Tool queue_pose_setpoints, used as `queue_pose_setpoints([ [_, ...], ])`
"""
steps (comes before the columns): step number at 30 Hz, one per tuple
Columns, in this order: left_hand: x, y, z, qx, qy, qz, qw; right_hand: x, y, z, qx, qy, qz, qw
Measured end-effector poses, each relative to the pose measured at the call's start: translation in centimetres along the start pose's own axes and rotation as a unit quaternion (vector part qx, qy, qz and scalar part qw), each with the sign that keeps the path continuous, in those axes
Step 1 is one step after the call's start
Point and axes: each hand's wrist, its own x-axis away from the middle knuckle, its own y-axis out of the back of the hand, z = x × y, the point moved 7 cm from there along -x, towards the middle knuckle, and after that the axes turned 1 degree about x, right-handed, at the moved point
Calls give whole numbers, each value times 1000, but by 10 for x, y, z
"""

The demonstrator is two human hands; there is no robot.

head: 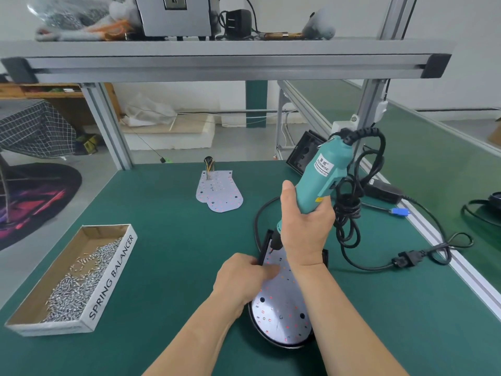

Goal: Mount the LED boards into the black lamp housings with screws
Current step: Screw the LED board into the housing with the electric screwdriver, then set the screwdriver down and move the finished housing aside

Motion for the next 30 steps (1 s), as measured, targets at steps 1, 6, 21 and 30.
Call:
queue_pose_setpoints([
  [1, 0, 0, -1, -1, -1, 3, 1000, 0, 1, 1, -2, 4, -2, 1000],
  [6, -1, 2, -5, 2, 5, -1, 1000, -9, 17, 29, -39, 43, -14, 998],
  [21, -7, 11, 4, 112, -8, -16, 994, -53, 154, -64, 342, -162, -94, 921],
  [30, -11, 10, 5, 112, -13, -22, 993, -110, 93, -66, 533, 2, 114, 838],
])
